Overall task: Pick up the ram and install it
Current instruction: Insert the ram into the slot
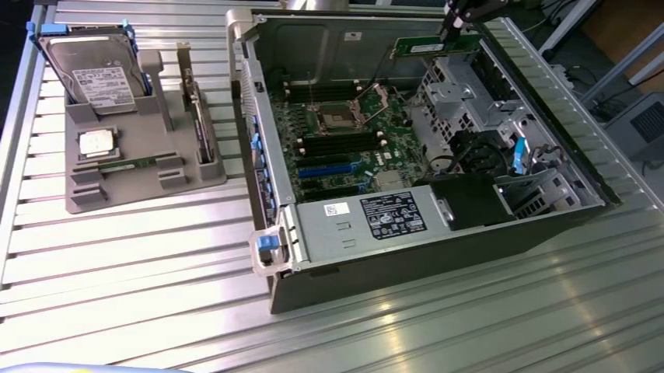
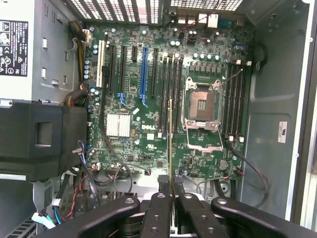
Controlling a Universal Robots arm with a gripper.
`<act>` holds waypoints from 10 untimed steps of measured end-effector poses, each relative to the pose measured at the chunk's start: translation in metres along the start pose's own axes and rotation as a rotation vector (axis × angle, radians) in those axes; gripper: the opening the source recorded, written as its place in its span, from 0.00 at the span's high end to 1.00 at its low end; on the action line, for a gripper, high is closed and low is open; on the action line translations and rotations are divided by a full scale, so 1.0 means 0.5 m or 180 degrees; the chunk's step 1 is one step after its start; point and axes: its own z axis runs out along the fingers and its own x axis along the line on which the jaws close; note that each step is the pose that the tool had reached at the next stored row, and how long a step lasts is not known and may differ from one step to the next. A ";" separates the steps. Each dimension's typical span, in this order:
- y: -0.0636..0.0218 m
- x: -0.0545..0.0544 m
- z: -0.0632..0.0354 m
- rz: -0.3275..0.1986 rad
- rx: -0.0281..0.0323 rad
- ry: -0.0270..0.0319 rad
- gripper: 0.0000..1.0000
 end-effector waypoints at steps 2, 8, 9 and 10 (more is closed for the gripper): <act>0.000 0.000 0.000 0.0000 0.0000 0.0000 0.87; 0.018 -0.001 0.005 0.0000 0.0000 0.0000 0.87; 0.022 -0.002 0.006 0.0000 0.0000 0.0000 0.87; 0.027 -0.002 0.007 0.0000 0.0000 0.0000 0.87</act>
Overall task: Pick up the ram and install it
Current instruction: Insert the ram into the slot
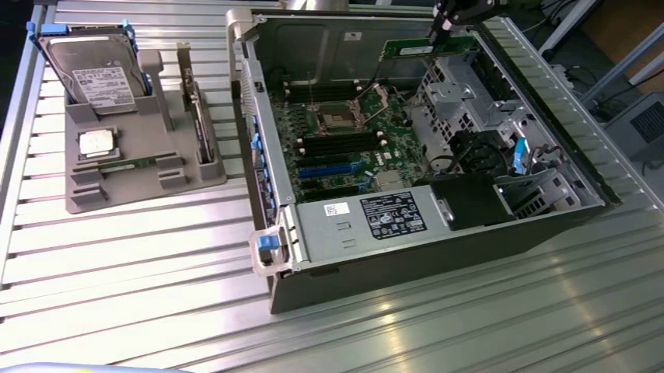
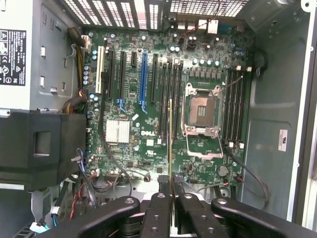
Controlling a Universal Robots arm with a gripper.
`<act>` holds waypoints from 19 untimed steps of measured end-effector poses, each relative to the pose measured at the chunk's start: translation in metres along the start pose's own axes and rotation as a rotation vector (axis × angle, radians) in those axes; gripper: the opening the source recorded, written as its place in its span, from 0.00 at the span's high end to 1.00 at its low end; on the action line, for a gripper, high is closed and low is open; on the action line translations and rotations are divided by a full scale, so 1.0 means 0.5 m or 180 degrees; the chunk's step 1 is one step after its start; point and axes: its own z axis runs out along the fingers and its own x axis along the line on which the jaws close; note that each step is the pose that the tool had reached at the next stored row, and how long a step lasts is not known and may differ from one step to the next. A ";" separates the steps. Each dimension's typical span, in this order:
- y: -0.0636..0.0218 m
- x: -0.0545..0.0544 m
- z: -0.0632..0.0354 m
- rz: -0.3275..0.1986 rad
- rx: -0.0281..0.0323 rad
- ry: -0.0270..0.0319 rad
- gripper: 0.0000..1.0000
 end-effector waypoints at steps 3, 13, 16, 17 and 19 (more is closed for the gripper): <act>0.010 -0.001 0.003 0.0000 0.0000 0.0000 0.87; 0.037 -0.003 0.012 0.0000 0.0000 0.0000 0.87; 0.042 -0.003 0.014 0.0000 0.0000 0.0000 0.87; 0.043 -0.003 0.015 0.0000 0.0000 0.0000 0.87; 0.045 -0.003 0.016 0.0000 0.0000 0.0000 0.87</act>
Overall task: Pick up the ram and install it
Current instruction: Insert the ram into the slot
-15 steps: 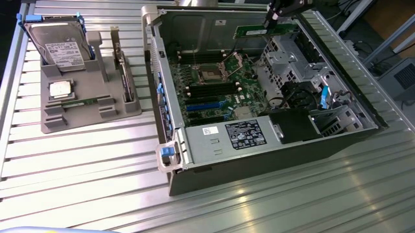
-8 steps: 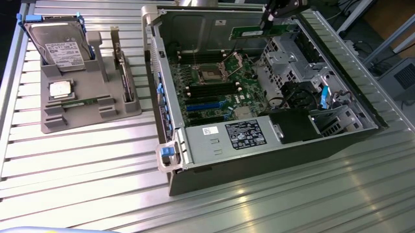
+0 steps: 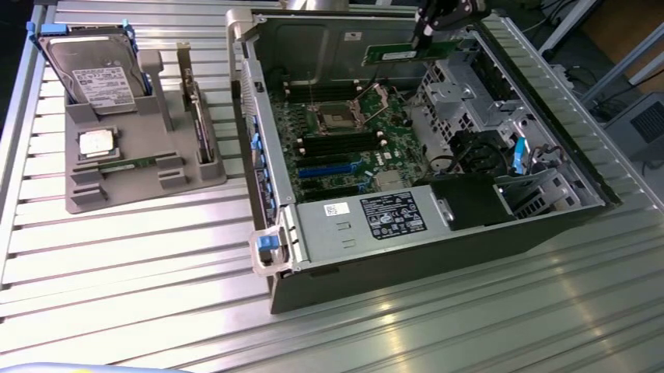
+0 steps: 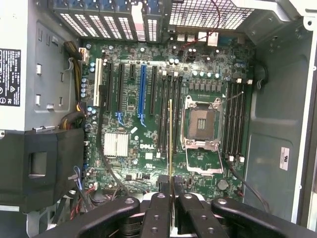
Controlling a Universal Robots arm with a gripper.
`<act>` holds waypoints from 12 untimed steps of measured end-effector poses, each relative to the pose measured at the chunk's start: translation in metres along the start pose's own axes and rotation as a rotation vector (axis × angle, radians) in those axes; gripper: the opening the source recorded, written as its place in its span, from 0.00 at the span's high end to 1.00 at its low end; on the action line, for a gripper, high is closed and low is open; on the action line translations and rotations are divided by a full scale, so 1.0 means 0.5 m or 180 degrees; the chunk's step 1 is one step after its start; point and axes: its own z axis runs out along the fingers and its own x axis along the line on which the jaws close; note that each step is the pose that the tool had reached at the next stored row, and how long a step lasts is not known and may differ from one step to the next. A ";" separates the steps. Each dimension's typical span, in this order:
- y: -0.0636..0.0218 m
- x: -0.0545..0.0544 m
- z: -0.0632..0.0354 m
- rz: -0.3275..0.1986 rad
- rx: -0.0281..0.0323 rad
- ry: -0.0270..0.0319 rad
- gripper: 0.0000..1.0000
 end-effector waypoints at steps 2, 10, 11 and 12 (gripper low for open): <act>0.002 0.000 0.002 0.0000 0.0000 0.0000 0.87; 0.008 -0.001 0.009 0.0000 0.0000 0.0000 0.87; 0.009 -0.001 0.011 0.0000 0.0000 0.0000 0.87; 0.010 -0.001 0.012 0.0000 0.0000 0.0000 0.87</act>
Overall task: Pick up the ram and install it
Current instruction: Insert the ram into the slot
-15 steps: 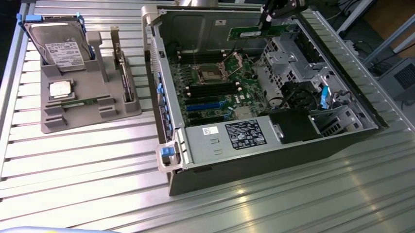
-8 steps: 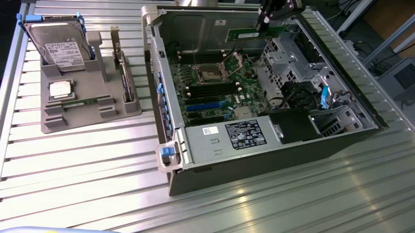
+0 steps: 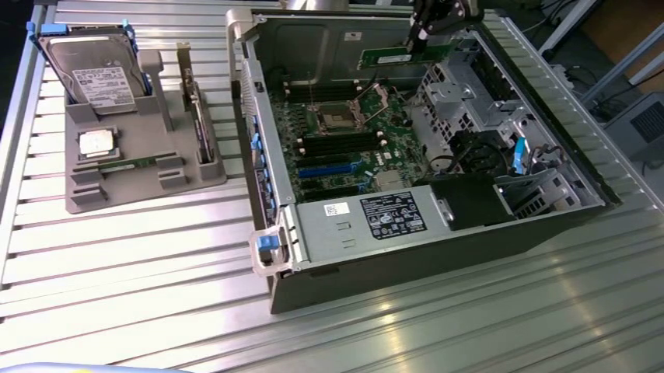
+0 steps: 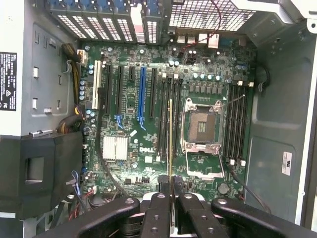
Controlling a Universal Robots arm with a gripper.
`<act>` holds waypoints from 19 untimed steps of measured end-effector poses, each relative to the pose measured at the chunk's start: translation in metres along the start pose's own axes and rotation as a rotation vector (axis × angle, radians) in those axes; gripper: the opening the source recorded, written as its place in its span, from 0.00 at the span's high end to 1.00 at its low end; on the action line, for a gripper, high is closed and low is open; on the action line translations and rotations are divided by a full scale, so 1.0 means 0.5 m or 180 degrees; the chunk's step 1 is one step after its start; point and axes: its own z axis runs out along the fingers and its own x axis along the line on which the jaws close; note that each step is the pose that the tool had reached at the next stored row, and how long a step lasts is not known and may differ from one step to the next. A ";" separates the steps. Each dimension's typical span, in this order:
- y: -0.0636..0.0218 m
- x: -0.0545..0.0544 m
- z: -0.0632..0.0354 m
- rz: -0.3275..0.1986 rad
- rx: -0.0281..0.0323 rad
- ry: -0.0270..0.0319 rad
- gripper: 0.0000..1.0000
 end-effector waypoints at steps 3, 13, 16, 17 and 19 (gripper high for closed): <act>0.003 0.000 0.004 0.0000 0.0000 0.0000 0.87; 0.009 -0.001 0.016 0.0000 0.0000 0.0000 0.87; 0.010 -0.001 0.020 0.0000 0.0000 0.0000 0.87; 0.010 -0.001 0.021 0.0000 0.0000 0.0000 0.87; 0.011 -0.001 0.024 0.0000 0.0000 0.0000 0.87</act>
